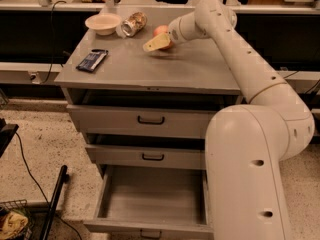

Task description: Place apple into bottom drawer

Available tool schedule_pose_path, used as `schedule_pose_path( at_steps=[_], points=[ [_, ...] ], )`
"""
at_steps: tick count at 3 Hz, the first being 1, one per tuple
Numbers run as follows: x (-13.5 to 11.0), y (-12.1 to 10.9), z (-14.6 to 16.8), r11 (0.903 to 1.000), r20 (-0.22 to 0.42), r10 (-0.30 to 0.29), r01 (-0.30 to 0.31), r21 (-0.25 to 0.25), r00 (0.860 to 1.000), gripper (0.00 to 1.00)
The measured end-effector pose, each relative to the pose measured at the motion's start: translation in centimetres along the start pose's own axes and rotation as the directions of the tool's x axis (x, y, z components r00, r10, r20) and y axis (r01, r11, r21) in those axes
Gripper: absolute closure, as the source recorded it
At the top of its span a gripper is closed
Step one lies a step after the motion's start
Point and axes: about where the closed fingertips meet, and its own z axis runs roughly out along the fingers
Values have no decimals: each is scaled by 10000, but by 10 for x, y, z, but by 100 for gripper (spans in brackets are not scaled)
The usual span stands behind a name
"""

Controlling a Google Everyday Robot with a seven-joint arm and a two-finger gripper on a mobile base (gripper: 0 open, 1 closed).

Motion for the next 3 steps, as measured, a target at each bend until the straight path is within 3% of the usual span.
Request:
schedule_pose_path(
  at_steps=[1,2,3],
  points=[
    [1,2,3,10000,-23,2,-2,-44,10000,18],
    [3,5,8,9999,-57,5,-6,-109,10000,49],
    [4,7,11,9999,-80,8,-9,-151,10000,72]
  ],
)
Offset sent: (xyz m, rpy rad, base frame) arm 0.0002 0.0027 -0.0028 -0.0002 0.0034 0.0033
